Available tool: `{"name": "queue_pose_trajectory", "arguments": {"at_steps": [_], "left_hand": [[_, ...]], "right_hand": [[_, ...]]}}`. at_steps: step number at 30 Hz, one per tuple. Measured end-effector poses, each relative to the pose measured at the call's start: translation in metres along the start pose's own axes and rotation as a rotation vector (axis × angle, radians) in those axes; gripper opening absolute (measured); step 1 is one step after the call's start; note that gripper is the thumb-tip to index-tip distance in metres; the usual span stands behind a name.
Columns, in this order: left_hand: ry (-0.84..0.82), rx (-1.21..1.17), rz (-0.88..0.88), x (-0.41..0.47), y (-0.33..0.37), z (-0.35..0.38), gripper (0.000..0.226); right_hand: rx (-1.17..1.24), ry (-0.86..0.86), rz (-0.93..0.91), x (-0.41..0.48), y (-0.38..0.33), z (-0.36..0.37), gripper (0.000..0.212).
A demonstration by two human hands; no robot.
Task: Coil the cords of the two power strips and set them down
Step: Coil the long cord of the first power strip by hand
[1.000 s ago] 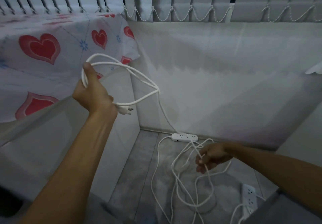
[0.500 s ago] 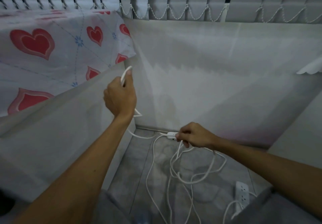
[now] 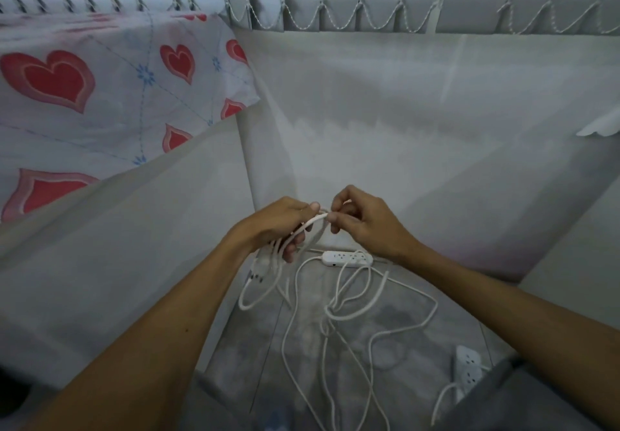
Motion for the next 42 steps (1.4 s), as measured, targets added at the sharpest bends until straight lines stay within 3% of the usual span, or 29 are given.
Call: {"name": "queue_pose_trajectory", "arguments": {"at_steps": [3,5,7,9,13,16,20,22,24,27,32,37,42], "left_hand": [[-0.076,-0.203,-0.083,-0.003,0.003,-0.002,0.045],[-0.137,-0.348,-0.105,-0.004,0.007,-0.002,0.044],[-0.171,-0.494,-0.079,-0.004,0.011,-0.004,0.041],[-0.194,-0.610,-0.047,-0.005,0.013,-0.008,0.038],[-0.205,-0.803,0.027,-0.007,0.011,-0.018,0.035],[-0.147,-0.784,0.059,-0.009,0.001,-0.033,0.033],[-0.131,-0.591,0.031,-0.017,-0.008,-0.043,0.036],[-0.113,-0.440,0.023,-0.021,-0.008,-0.043,0.042],[-0.103,-0.288,0.042,-0.024,-0.005,-0.040,0.044],[-0.063,-0.073,0.049,-0.027,-0.007,-0.032,0.045],[0.008,0.317,0.069,-0.021,-0.021,-0.014,0.045],[0.050,0.518,0.063,-0.017,-0.023,-0.010,0.049],[0.034,0.160,0.040,-0.024,-0.018,-0.013,0.046]], "right_hand": [[-0.133,0.186,-0.074,0.004,0.002,-0.010,0.029],[-0.195,0.180,0.006,0.007,0.006,-0.008,0.042],[-0.011,-0.021,0.206,0.006,0.016,-0.003,0.050],[0.330,-0.289,0.380,-0.001,0.024,0.006,0.040],[0.895,-0.426,0.502,-0.005,0.018,0.010,0.010],[1.055,-0.617,0.476,-0.003,0.003,0.013,0.029],[1.112,-0.670,0.577,0.001,-0.006,0.001,0.040],[1.005,-0.649,0.633,0.003,-0.004,-0.005,0.050],[0.751,-0.581,0.611,0.002,-0.003,-0.011,0.047],[0.274,-0.422,0.389,-0.001,-0.003,-0.015,0.041],[-0.377,-0.185,0.183,0.004,0.016,-0.007,0.037],[-0.547,-0.078,0.145,0.005,0.037,0.005,0.040],[-0.578,0.018,0.094,0.009,0.042,0.007,0.036]]}}
Point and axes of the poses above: each hand's wrist, its own x-axis towards the middle knuckle, its own z-axis out of the palm, y = z × x, the point moved 3 cm from there along x, towards the middle knuckle, and after that the axes turned 6 degrees about z, right-handed, at the moved point
